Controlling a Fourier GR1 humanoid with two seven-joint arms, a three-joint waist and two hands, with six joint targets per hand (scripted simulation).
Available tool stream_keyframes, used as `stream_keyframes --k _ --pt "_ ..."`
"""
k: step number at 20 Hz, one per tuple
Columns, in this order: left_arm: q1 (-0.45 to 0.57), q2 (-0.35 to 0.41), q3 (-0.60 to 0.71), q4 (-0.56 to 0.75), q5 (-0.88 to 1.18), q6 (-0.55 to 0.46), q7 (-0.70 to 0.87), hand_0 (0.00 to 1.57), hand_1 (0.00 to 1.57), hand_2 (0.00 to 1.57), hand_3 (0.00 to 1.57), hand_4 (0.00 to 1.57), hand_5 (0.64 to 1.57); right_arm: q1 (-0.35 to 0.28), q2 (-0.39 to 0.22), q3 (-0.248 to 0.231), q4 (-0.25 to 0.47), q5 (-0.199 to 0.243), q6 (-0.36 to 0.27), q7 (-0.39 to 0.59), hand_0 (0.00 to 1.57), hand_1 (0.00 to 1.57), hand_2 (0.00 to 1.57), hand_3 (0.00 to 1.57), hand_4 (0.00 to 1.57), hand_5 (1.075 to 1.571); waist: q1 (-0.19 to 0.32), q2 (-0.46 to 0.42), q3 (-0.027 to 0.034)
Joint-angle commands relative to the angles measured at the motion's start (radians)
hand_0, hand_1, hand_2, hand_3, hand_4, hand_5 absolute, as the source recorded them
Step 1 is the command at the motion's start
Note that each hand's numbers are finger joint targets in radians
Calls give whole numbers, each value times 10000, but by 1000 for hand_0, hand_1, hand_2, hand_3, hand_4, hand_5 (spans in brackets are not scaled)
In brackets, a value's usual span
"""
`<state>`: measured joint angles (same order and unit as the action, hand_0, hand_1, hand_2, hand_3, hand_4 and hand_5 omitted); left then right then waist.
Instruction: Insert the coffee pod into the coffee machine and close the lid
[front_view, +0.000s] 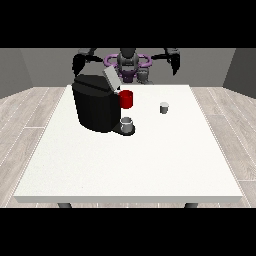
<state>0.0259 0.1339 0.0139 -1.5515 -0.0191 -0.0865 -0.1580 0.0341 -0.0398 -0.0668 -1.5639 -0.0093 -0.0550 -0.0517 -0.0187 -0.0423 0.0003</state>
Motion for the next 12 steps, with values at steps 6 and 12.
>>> stream_keyframes --k 6,12 --pt "-2216 1438 1173 1636 -374 -281 714 0 0 0 0 0 1571 -673 387 372 -257 133 -435 -520 0 0 0 0 177 1571 -792 1098 -5" --pt "-3370 1930 1395 3034 -326 -859 1408 0 0 0 0 0 1571 -652 390 961 -361 23 -794 -348 0 0 0 0 192 1571 -1120 1215 -5"
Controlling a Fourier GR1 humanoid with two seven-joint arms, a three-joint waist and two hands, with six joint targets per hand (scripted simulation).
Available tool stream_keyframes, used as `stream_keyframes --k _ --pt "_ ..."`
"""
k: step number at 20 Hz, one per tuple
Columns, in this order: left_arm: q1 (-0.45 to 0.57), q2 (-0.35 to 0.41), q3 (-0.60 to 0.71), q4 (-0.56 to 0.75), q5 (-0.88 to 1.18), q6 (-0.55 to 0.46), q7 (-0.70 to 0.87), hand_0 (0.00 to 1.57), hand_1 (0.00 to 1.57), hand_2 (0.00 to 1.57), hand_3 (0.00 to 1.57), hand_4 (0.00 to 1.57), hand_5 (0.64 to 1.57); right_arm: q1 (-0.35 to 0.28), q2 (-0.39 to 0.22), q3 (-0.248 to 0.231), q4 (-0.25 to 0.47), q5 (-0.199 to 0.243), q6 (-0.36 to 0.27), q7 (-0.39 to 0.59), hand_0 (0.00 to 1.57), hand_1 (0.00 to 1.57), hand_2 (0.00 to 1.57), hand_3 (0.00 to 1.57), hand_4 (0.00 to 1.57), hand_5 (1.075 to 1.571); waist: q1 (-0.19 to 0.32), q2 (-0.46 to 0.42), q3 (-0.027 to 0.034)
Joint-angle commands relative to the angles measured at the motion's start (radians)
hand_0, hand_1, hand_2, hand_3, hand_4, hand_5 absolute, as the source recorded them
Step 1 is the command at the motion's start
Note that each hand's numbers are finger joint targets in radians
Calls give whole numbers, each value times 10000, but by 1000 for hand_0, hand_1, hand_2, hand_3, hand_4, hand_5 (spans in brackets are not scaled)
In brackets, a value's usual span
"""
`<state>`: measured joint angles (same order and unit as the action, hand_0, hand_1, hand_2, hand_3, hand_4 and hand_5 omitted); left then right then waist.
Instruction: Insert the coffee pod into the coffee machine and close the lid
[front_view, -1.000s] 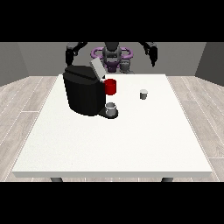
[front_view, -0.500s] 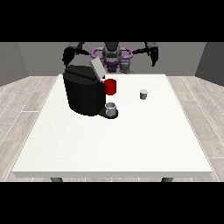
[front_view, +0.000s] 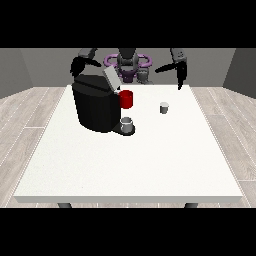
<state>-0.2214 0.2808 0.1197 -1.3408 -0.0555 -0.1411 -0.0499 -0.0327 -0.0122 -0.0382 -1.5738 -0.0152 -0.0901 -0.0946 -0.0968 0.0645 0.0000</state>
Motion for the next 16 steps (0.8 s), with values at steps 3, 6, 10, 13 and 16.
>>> stream_keyframes --k 3,6,10,13,16 --pt "-1161 388 127 1257 -526 111 813 0 0 0 0 0 1571 -198 51 75 425 -35 184 -681 0 0 0 0 283 1571 -247 428 3" --pt "-1303 672 644 2743 -459 -57 -629 0 0 0 0 0 1571 -366 -273 27 -1 -365 431 -137 0 0 0 0 259 1571 -524 977 -3" --pt "-1894 313 128 3304 -1097 367 122 0 0 0 0 0 1571 -901 -175 78 340 -135 -20 428 0 0 0 0 352 1571 -427 820 -1" --pt "-2488 888 470 4120 -1185 154 -635 0 0 0 0 0 1571 -1626 -156 3 577 39 -309 483 0 0 0 0 393 1571 -383 1480 -4" --pt "-2388 463 -295 3975 -1871 317 -197 0 0 0 0 0 1571 -1571 -198 -227 1527 106 -392 130 0 0 0 0 371 1571 -67 1065 1"
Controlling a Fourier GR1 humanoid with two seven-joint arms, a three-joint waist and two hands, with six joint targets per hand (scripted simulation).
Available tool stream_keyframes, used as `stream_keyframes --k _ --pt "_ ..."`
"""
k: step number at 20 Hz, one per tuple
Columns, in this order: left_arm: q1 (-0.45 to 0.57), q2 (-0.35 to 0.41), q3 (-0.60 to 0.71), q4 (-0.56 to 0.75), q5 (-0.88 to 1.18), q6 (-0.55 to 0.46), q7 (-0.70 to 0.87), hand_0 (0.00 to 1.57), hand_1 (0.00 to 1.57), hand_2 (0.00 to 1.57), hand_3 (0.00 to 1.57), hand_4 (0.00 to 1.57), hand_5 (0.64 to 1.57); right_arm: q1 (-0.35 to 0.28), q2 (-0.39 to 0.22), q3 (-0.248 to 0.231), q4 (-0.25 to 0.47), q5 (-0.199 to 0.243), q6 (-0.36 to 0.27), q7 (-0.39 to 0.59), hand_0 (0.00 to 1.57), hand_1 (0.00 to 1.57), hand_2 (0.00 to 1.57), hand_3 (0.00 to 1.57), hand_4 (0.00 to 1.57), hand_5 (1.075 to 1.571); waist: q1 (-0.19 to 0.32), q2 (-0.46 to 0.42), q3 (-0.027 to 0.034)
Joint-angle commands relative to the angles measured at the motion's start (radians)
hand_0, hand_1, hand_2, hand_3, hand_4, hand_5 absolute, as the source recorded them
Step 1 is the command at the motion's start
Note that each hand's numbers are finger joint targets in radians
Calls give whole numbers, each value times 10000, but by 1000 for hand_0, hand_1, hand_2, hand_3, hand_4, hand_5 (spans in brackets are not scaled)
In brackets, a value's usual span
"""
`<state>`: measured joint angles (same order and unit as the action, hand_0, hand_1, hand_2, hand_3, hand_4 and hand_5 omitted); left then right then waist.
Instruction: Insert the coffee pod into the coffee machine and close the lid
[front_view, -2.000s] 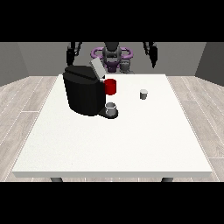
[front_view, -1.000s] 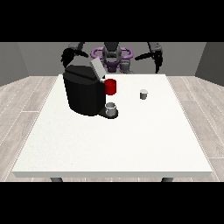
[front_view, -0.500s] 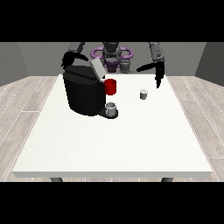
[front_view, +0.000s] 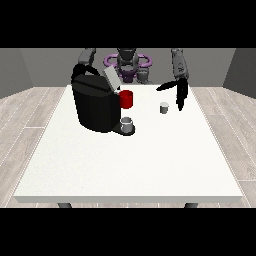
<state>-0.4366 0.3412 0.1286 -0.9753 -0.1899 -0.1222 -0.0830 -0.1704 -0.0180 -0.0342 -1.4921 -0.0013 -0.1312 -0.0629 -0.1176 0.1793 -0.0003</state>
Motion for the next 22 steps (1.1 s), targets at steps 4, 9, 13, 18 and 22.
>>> stream_keyframes --k 4,9,13,18,22 --pt "-254 -429 -742 930 -1217 569 -273 0 0 459 0 0 1571 -512 -91 -225 850 258 -404 281 0 0 0 0 423 1571 218 -233 2" --pt "-748 496 -150 1928 -1147 -1 -73 695 695 778 429 0 1571 -243 -285 -123 887 266 -177 83 0 0 0 0 412 1571 25 -233 2" --pt "-955 484 -456 2629 -1975 791 -736 704 704 775 487 0 1571 -304 165 562 489 576 -590 129 0 0 0 0 393 1571 -467 238 -3" --pt "-767 458 -870 3081 -2734 1066 -879 536 536 692 440 0 1571 20 74 628 364 660 -404 801 0 0 0 0 453 1571 -417 -381 -2" --pt "-1229 259 -857 3457 -3187 1904 -1034 673 673 809 551 0 1571 -202 171 714 291 554 -484 726 0 0 0 0 520 1571 -577 -89 -2"
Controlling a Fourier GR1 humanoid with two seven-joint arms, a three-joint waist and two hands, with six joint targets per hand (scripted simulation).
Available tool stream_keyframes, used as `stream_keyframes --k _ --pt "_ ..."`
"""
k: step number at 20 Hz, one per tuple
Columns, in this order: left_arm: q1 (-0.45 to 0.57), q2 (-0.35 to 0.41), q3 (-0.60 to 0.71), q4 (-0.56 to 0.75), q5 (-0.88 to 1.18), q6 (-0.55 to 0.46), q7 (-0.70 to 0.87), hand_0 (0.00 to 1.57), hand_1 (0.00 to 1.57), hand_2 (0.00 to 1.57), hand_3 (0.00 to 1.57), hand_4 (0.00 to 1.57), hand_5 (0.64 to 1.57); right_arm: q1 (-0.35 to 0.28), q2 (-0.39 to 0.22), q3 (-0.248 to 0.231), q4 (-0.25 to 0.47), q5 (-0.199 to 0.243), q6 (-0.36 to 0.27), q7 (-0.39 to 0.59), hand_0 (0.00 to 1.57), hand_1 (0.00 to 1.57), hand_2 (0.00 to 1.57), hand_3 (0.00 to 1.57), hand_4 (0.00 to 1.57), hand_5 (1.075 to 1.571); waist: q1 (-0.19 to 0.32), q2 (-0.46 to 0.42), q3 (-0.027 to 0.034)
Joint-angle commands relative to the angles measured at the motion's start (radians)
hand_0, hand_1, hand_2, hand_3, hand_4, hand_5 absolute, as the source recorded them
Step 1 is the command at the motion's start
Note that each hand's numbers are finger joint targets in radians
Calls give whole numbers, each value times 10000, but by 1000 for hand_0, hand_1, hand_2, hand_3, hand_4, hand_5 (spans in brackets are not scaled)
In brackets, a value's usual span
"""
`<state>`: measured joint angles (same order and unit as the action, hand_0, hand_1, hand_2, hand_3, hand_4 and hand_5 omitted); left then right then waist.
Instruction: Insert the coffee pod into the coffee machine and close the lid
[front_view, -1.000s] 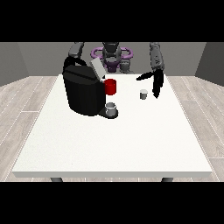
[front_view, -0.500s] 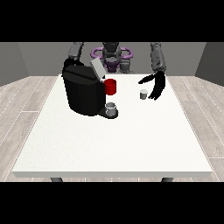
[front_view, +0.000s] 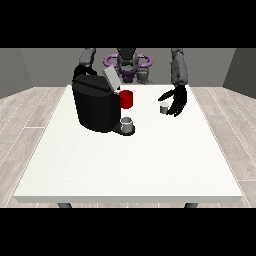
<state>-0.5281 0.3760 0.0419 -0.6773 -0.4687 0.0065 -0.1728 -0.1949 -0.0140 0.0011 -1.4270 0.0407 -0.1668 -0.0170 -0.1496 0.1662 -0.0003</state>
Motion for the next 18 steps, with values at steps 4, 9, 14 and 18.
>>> stream_keyframes --k 4,9,14,18 --pt "-402 -253 36 578 -665 1149 -538 686 686 849 651 288 1571 -81 104 -112 196 -3 -187 -151 0 0 0 0 524 1571 69 47 0" --pt "-565 -235 51 884 -1031 1854 -857 920 920 1042 829 361 1571 -436 -163 -533 197 -455 107 -26 0 0 0 0 505 1571 64 326 1" --pt "-944 356 -387 1254 -1701 1269 -616 970 970 1054 793 319 1571 -115 127 459 105 -416 -839 -281 0 0 0 0 487 1571 30 366 1" --pt "-819 67 -160 1404 -1715 1760 -1286 1225 1225 1358 1305 473 1571 -270 -241 -383 136 -587 93 114 0 0 0 0 398 1571 30 189 -1"
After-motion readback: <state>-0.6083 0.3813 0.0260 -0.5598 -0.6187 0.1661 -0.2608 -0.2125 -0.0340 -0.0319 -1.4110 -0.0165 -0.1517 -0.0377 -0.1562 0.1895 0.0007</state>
